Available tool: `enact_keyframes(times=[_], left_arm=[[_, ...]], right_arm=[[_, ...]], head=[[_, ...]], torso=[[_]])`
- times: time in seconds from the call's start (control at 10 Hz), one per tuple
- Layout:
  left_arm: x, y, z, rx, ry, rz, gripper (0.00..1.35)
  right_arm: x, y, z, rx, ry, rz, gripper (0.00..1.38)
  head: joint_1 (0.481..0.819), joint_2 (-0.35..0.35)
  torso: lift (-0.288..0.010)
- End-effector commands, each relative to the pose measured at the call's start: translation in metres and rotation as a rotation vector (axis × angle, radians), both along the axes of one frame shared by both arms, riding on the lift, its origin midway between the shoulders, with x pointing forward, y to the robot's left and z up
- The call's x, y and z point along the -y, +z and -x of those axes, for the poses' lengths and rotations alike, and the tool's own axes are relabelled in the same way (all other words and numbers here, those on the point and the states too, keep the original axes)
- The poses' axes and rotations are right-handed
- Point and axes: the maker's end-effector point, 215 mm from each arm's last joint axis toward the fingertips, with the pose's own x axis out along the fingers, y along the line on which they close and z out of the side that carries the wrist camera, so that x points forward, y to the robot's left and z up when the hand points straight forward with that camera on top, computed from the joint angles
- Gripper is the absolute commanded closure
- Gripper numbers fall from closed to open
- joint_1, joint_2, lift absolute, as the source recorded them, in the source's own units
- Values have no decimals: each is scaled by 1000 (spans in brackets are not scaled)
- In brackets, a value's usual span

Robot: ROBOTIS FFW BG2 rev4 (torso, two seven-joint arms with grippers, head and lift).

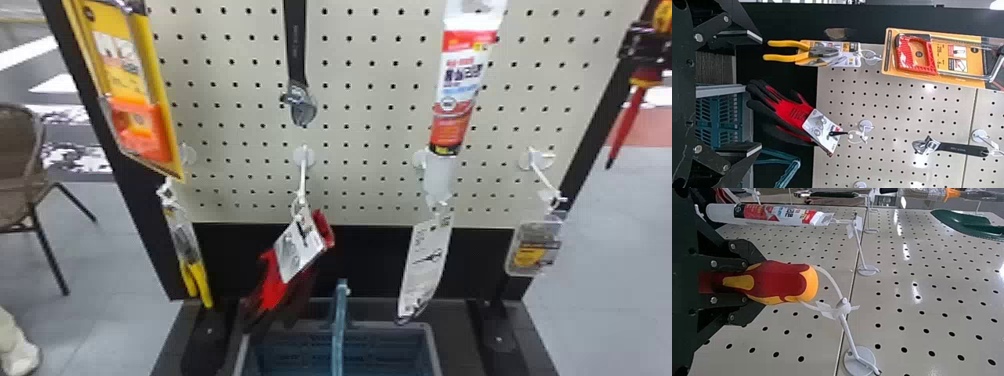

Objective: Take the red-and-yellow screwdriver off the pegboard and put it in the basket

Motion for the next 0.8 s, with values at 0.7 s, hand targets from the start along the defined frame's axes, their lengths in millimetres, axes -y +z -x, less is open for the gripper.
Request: enact_keyframes(times=[0.7], left_arm=[[0,-2,2,-6,-1,-1,328]], right_arm=[[1,0,1,3,-2,-4,1046]], head=[[549,0]], torso=[[-100]])
